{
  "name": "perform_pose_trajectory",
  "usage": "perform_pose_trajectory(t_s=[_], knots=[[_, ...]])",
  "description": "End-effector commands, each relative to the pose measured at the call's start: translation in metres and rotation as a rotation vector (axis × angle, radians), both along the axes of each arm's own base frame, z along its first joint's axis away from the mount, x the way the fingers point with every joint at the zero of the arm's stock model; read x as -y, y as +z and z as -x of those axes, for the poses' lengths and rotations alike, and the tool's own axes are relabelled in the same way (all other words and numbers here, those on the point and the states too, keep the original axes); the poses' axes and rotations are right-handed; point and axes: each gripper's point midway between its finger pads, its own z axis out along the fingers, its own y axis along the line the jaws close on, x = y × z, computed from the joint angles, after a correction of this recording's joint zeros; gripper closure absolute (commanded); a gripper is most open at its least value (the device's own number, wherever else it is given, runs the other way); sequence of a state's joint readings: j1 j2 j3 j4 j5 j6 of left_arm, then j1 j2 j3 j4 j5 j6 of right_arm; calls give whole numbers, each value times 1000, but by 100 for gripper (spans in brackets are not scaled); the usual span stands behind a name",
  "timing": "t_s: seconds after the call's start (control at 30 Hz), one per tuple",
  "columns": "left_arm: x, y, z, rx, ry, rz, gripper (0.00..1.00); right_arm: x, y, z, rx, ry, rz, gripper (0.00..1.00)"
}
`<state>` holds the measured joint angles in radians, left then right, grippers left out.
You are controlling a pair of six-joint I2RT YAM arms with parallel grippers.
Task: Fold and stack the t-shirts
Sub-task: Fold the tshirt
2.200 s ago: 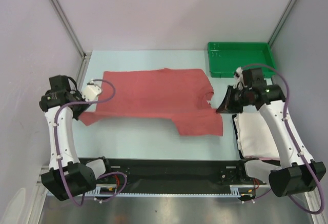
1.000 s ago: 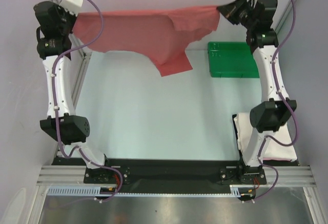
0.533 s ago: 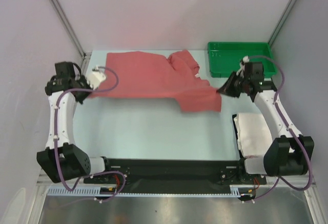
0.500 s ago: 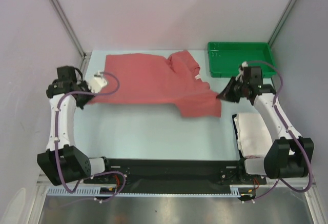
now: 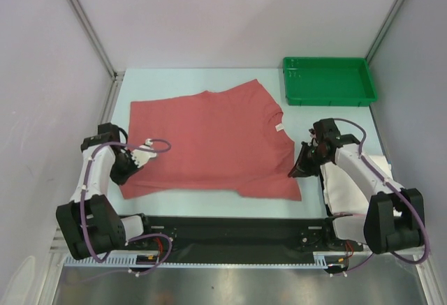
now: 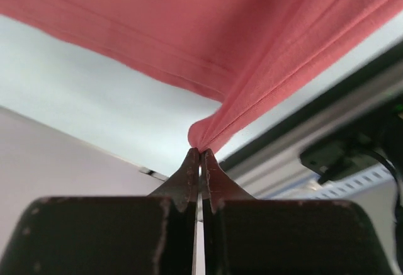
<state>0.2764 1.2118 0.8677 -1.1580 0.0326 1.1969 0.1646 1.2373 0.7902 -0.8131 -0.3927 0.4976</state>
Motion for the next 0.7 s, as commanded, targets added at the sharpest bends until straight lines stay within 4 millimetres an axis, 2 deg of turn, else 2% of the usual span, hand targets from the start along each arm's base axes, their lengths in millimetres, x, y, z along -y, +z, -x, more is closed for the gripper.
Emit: perform_pose_trajectory(t_s=[0.0,0.03,0.07,0.13,0.2,0.23,0.27,0.3,0.33,0.37,0.43,0.47,0.5,0.57,0.6,0.67], knots=[[-20,23,-63,227,28,-61,100,-8,26,-60,181,3,-16,100],[-21,24,-81,278,37,-48,100,-10,17,-77,184,8,-6,100],[-21,25,-90,303,46,-42,100,-11,16,-88,204,19,-2,100],[-22,28,-108,349,60,-28,100,-18,22,-124,287,24,-21,100],[-22,17,-115,328,71,-6,100,-24,7,-145,287,49,-30,100],[-23,14,-121,334,75,-5,100,-27,16,-167,347,56,-36,100],[-24,4,-122,305,84,-2,100,-28,0,-176,315,60,-29,100],[-25,0,-122,295,84,-5,100,-29,-3,-184,324,77,-27,100],[-26,-4,-126,294,80,-8,100,-34,8,-202,364,90,-33,100],[-28,-6,-127,289,79,-15,100,-35,-5,-208,340,100,-31,100],[-31,-12,-132,290,80,-23,100,-35,-8,-220,353,123,-15,100],[-32,-13,-135,295,82,-28,100,-35,-1,-233,381,126,-12,100],[-34,-14,-138,294,89,-34,100,-36,-11,-236,360,131,-9,100],[-37,-11,-145,316,101,-40,100,-36,-10,-247,371,137,-3,100],[-37,-9,-149,325,103,-40,100,-36,-19,-248,351,143,0,100],[-36,-11,-152,319,101,-38,100,-36,-21,-253,352,154,11,100]])
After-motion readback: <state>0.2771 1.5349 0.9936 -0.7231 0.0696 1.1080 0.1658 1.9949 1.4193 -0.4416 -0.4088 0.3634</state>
